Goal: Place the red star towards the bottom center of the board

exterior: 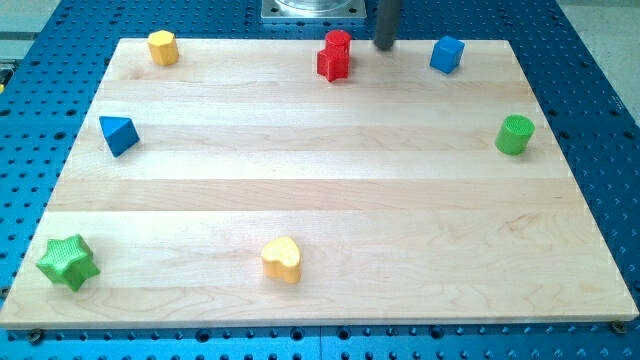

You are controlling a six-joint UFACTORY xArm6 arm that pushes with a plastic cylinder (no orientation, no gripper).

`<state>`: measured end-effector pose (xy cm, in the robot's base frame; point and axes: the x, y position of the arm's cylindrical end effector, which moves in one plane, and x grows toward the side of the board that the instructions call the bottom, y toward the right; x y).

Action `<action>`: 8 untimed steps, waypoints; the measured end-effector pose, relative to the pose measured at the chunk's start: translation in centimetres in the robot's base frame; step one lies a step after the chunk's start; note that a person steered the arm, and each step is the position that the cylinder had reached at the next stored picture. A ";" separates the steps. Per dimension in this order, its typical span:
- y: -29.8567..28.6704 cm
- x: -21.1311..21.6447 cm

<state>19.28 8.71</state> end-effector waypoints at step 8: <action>-7.6 0.3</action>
<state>19.58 1.15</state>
